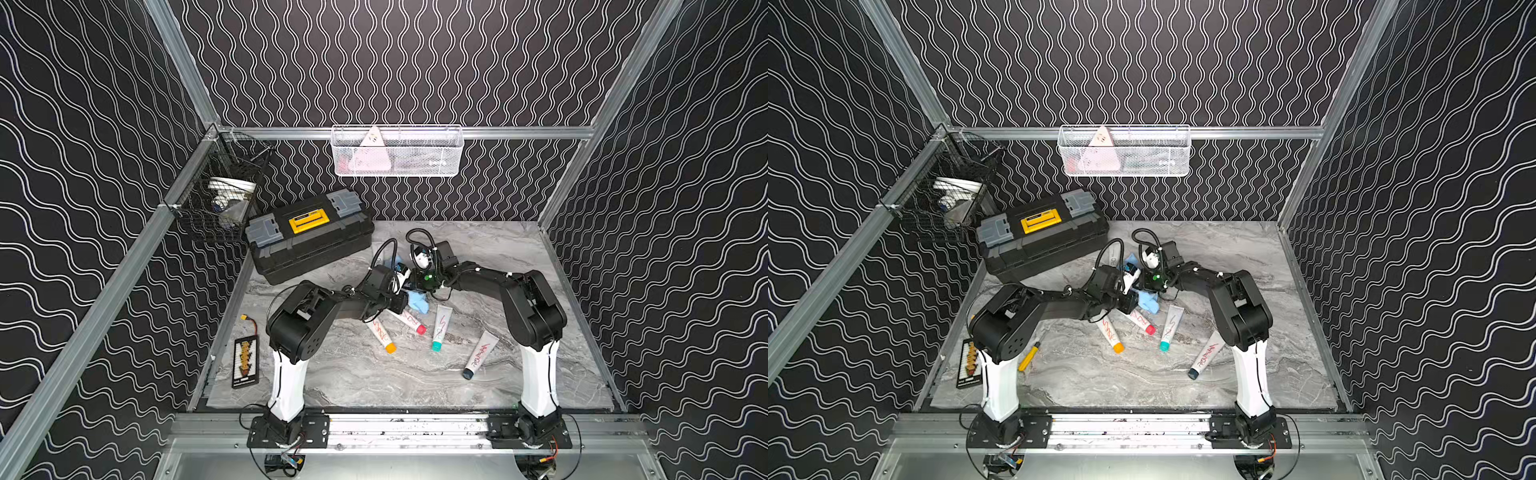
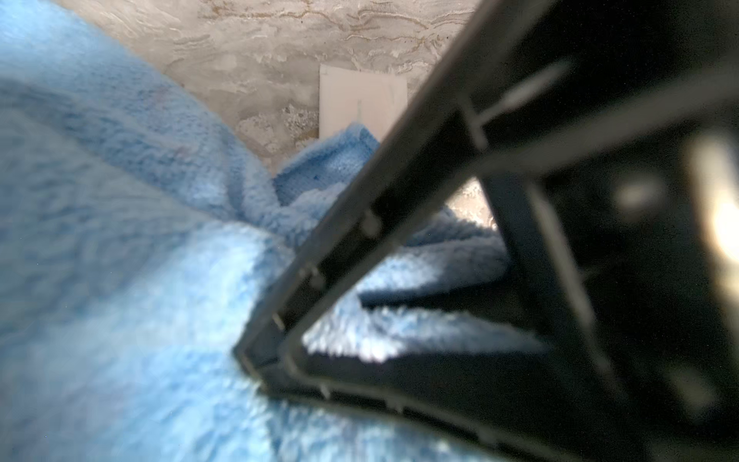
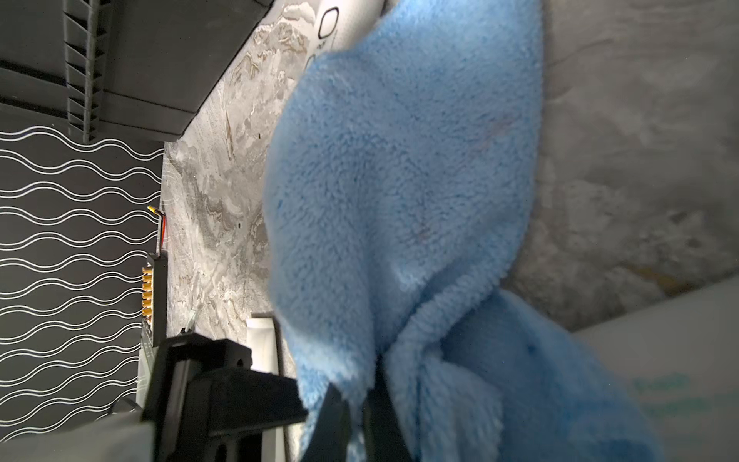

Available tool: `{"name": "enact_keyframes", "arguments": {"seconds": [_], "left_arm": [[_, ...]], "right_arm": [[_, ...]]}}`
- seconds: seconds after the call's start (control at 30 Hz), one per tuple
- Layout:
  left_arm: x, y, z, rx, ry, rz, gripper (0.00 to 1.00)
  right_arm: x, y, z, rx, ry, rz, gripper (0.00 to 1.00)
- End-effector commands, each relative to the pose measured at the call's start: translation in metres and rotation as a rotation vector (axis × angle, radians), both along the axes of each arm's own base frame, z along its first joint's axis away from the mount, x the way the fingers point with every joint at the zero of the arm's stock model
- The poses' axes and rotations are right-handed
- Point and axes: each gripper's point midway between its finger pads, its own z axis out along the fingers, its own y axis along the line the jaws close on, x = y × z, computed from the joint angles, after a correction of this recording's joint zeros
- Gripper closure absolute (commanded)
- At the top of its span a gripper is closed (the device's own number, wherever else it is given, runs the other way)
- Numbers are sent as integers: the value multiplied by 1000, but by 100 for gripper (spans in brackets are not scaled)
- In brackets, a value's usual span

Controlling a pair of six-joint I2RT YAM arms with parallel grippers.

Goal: Wipe the surface of the toothpaste tube
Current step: Wipe the dirt from the toothpaste tube, then move the toothpaste to the center of the board.

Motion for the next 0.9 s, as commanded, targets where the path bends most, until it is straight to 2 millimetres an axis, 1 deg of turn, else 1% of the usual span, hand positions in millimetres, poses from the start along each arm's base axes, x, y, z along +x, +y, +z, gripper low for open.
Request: {"name": "enact_keyframes", "arguments": {"seconds": [0.0, 0.03, 0.2, 0.37, 0.43, 0.5, 0.6, 0.7, 0.77, 0.83, 0.87], "left_arm": [[1, 4, -5, 9, 17, 27, 85], [1, 5, -4, 10, 17, 28, 85], [1, 4, -4, 13, 17, 27, 85], [2, 4, -4, 16, 18, 27, 85], [2, 4, -4, 16, 20, 29, 85], [3, 4, -4, 15, 23, 33, 85], [8, 5, -3, 15, 27, 62, 85], [14, 8, -5, 24, 40, 98, 85], [19, 10, -6, 30, 51, 133, 85], [25, 12, -5, 28, 57, 175, 85], [29, 13, -5, 25, 61, 203, 85]], "right_arm": [[-13, -4, -15, -24, 77, 13, 100], [-3, -18, -17, -31, 79, -17, 100], [10, -42, -29, -65, 81, -63, 100], [29, -79, -44, -111, 89, -140, 100], [36, -91, -44, -102, 97, -174, 100], [44, -101, -39, -86, 92, -205, 100], [57, -115, -20, -81, 69, -248, 100], [71, -129, 8, -64, 29, -290, 100], [78, -136, 30, -45, -3, -311, 100], [83, -141, 52, -27, -34, -327, 100], [84, -143, 58, -23, -37, -335, 100]]}}
